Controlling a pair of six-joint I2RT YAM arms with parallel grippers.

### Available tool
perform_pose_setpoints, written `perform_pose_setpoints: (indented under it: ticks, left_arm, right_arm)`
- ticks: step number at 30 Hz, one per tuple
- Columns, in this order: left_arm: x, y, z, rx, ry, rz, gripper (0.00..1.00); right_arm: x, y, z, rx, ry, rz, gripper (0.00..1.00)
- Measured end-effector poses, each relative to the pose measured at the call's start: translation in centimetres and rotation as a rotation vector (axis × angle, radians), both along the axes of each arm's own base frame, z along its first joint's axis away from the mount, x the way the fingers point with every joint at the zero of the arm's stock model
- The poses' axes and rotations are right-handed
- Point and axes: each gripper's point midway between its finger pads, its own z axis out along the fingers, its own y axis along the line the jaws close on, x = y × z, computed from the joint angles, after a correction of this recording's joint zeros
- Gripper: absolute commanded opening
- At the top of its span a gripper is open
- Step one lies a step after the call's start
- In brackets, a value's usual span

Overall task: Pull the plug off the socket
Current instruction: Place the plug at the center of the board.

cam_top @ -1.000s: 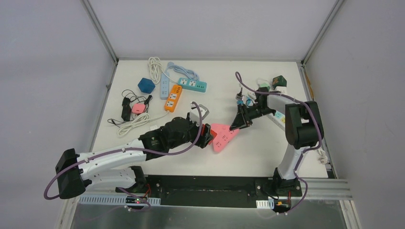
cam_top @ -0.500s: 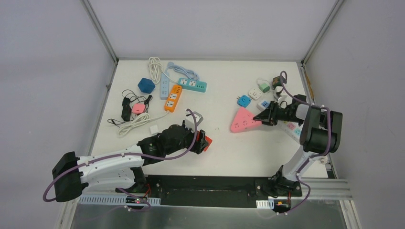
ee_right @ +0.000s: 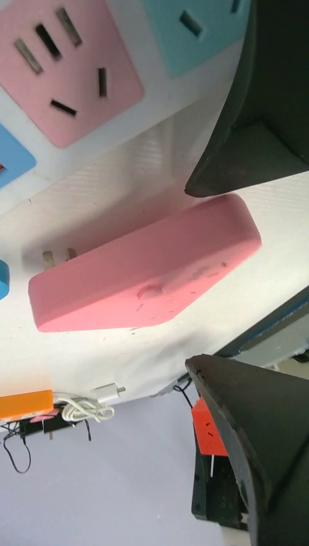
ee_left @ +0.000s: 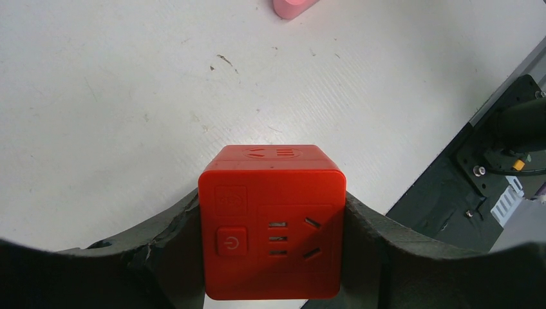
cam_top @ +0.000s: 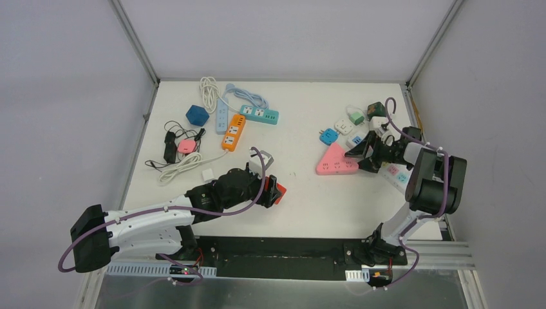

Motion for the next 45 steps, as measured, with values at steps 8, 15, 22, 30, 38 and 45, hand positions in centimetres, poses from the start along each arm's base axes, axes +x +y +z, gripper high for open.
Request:
perform_pose_setpoints:
  ticks: [8,15,22,30,38,45]
  left_arm:
    - [0.0,0.0,0.0,-0.001,0.0,0.0,0.0]
    - [0.0,0.0,0.0,-0.001,0.001,-0.002,0.0]
    - [-0.4,-1.0,0.9,-0.052,0.003,-0.04,0.0]
    - [-0.5,-2.5,0.8,-0.134,0.062,-0.084,0.0]
    - [1.4,-1.9,-0.8,-0.185,0.159,0.024,0.0]
    - [2.5,-2.4,-3.2,-0.199,0.268,0.111,0.0]
  right_arm:
    - [-0.1,-1.6,2.1,-0.171,-0.132,0.033,1.0]
    - [-0.5,-2.9,6.6,-0.288,-0.344,0.046,1.0]
    - [-3.1,-0.4,13.9,-0.286,-0.714,0.172,1.0]
    - [-8.4,5.0,18.9,-0.098,-0.997,0.427,1.0]
    - [-12.0,10.3,18.1,-0.139,-1.077,0.73,1.0]
    - [-12.5,11.1,14.2,-0.194,-1.0,0.784,1.0]
